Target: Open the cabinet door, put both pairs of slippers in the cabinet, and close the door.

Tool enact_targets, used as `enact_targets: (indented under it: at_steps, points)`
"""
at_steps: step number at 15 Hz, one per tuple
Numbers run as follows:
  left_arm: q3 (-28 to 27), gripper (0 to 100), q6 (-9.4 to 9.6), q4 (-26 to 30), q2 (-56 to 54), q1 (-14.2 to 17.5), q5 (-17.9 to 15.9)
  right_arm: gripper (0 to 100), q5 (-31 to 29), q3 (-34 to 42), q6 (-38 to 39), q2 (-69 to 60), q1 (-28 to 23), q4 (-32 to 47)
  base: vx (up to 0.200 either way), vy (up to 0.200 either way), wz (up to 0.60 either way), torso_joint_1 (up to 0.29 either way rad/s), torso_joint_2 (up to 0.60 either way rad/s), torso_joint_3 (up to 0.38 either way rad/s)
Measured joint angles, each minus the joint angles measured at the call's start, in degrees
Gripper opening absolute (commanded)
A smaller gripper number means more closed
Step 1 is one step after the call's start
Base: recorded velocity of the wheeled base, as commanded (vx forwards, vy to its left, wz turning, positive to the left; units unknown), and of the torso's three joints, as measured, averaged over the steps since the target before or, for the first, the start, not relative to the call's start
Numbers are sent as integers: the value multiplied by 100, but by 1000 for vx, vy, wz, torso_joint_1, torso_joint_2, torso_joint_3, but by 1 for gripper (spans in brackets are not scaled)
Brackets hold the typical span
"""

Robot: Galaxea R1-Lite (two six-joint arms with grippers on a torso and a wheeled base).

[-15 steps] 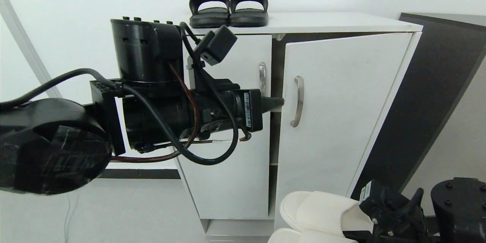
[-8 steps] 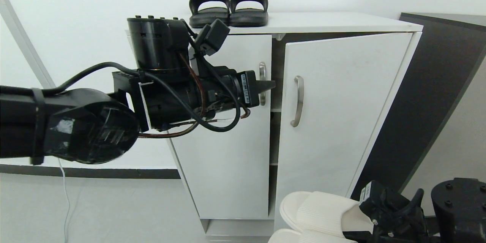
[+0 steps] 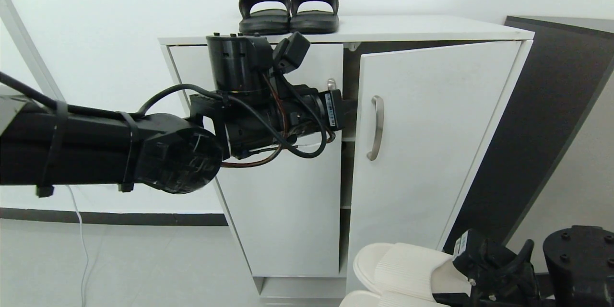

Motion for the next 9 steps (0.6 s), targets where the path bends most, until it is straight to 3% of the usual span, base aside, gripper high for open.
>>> enact_targets:
  at_steps: [2,6,9]
  points:
    - [-1,0,-126,-57,68,-6,13,0,-2,22,0,6,29,2,-100,0,0,4,-1,-1]
    - [0,0,-129,-156,129,-37,43,0,0,37,0,17,82,2,-200,0,0,4,6,4]
    - [35,0,-104,-178,135,-276,38,0,5,69,0,20,146,-2,-200,0,0,-2,1,-1]
